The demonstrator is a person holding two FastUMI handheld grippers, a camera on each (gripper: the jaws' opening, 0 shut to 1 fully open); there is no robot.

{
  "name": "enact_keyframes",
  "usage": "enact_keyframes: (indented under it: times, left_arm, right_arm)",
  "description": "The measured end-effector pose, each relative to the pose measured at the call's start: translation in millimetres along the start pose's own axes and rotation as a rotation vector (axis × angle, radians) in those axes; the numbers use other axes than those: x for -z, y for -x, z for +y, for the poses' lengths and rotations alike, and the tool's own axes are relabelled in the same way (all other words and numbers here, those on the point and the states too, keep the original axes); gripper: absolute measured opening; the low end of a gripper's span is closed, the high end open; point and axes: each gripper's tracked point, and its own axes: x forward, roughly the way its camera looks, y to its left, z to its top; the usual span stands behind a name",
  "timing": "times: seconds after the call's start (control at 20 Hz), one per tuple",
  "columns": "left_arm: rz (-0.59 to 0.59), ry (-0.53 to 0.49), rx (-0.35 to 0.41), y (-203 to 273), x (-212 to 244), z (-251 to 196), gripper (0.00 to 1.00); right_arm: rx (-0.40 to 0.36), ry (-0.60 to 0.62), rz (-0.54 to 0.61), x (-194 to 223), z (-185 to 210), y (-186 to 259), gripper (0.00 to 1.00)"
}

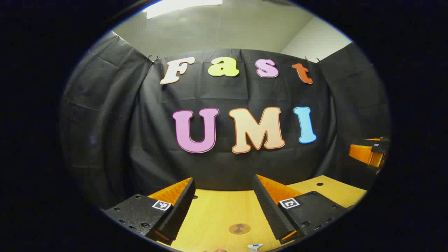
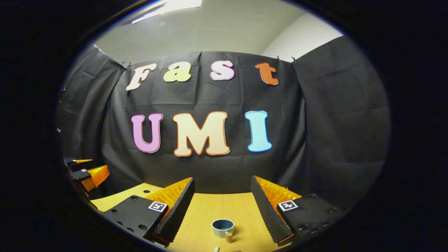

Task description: Put the toothbrush and toothpaste on the desktop into the cup, then pick up the cup and place it on the coaster on the desktop.

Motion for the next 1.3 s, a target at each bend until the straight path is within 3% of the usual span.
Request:
enact_keyframes:
  times: [0.7,1.1,1.3]
  left_arm:
    - [-0.021,-0.01,0.024,-12,-11,-6,0.96]
    - [-0.013,-0.007,0.022,-16,-6,-1,0.99]
    - [-0.013,-0.007,0.008,-14,-4,6,0.99]
  right_arm:
    - [-0.011,0.029,-0.075,-22,11,-2,1.0]
    - [-0.028,0.033,-0.002,5,22,-12,0.99]
    - [-0.039,0.05,0.111,50,22,-17,0.99]
